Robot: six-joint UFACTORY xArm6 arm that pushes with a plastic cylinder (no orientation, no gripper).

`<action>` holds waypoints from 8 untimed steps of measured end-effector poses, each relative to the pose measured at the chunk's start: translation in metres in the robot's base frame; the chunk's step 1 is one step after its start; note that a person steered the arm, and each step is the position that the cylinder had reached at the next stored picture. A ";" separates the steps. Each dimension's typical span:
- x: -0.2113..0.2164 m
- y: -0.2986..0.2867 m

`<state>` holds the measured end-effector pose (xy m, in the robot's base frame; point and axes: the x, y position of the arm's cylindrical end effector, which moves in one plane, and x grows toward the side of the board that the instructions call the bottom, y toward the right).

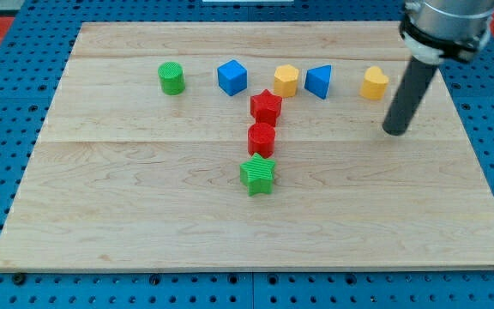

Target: Put the red star at the top left side of red circle

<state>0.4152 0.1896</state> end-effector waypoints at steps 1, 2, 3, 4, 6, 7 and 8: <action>-0.004 -0.011; -0.024 -0.039; -0.030 -0.065; -0.056 -0.089; -0.045 -0.117; -0.052 -0.163; -0.038 -0.204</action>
<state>0.3770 -0.0142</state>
